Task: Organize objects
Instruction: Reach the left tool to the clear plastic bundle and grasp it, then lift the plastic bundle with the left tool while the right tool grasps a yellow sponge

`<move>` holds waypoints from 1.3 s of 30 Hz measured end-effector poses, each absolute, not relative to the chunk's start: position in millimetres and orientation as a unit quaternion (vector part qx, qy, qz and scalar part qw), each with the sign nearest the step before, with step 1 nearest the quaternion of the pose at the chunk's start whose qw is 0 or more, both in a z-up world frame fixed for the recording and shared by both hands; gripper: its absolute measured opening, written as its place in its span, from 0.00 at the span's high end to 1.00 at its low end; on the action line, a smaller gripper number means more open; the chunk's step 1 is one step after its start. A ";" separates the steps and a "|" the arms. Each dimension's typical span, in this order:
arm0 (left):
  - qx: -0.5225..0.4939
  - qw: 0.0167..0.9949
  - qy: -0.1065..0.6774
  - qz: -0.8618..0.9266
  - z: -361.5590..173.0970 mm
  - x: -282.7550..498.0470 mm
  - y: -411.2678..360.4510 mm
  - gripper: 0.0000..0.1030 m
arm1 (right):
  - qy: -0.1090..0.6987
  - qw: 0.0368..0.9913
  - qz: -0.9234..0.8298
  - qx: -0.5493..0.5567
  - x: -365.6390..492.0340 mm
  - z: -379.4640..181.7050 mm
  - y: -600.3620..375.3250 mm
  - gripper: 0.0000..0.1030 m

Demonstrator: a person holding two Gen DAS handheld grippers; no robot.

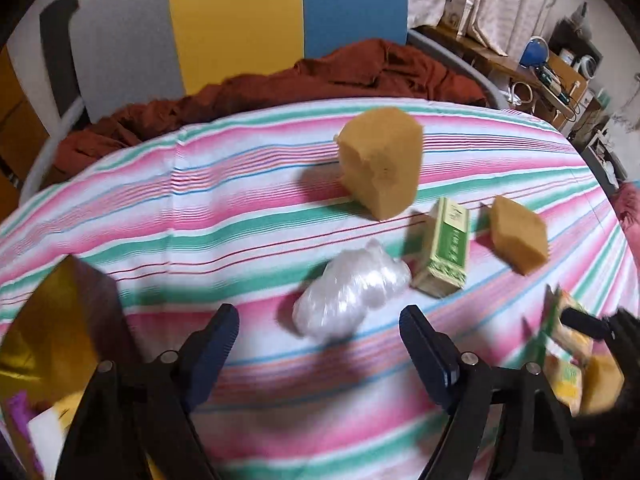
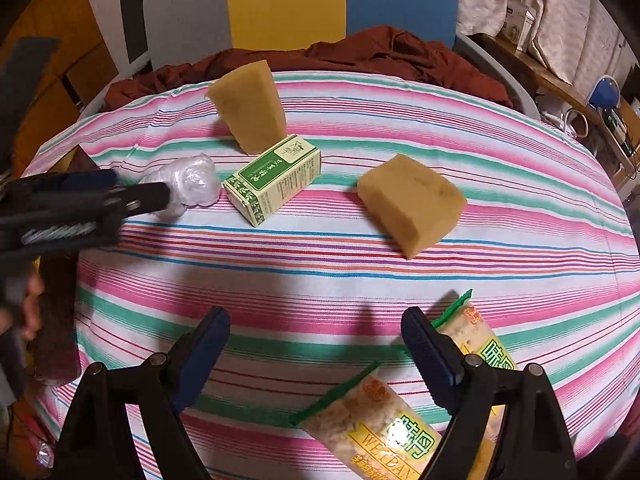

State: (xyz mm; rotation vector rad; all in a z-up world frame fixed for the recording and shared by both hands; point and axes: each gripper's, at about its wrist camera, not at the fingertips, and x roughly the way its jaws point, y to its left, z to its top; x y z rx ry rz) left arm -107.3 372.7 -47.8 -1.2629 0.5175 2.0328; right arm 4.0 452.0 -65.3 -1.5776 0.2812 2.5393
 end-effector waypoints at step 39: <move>-0.434 0.328 0.137 0.828 -77.3 -123.8 365.4 0.66 | 0.147 0.089 0.882 -0.439 -23.9 -25.2 478.1 0.14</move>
